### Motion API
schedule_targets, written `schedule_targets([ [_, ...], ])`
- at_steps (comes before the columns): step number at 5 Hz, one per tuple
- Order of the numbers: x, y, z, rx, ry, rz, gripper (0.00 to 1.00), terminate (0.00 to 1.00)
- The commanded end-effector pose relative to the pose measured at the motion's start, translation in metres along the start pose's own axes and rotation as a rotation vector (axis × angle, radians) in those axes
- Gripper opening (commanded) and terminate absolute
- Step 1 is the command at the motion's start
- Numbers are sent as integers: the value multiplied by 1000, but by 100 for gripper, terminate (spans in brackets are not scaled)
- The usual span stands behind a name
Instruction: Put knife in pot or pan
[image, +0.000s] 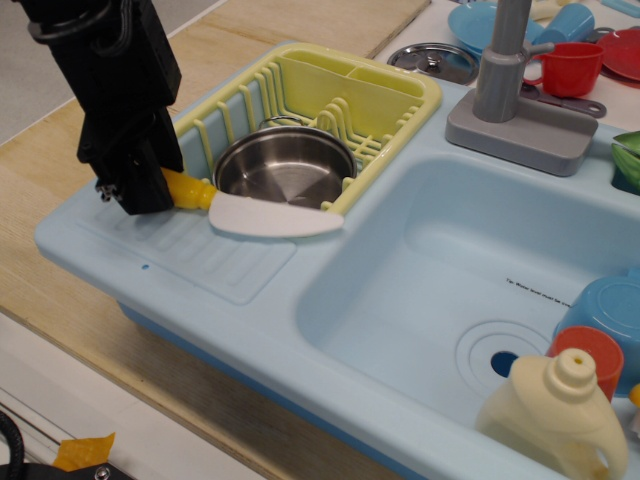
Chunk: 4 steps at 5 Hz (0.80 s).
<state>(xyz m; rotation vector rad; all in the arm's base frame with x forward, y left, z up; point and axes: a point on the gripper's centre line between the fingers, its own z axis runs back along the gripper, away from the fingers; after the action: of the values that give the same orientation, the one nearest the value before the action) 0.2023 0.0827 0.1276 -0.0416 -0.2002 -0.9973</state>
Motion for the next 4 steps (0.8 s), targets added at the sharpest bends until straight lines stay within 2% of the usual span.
schedule_targets([
  [1, 24, 32, 20, 113, -94, -56, 0, 0],
  [2, 48, 51, 7, 126, -188, -104, 0, 0],
  [3, 66, 64, -5, 54, -223, -101, 100, 0],
  [4, 71, 68, -12, -46, -235, -103, 100, 0],
])
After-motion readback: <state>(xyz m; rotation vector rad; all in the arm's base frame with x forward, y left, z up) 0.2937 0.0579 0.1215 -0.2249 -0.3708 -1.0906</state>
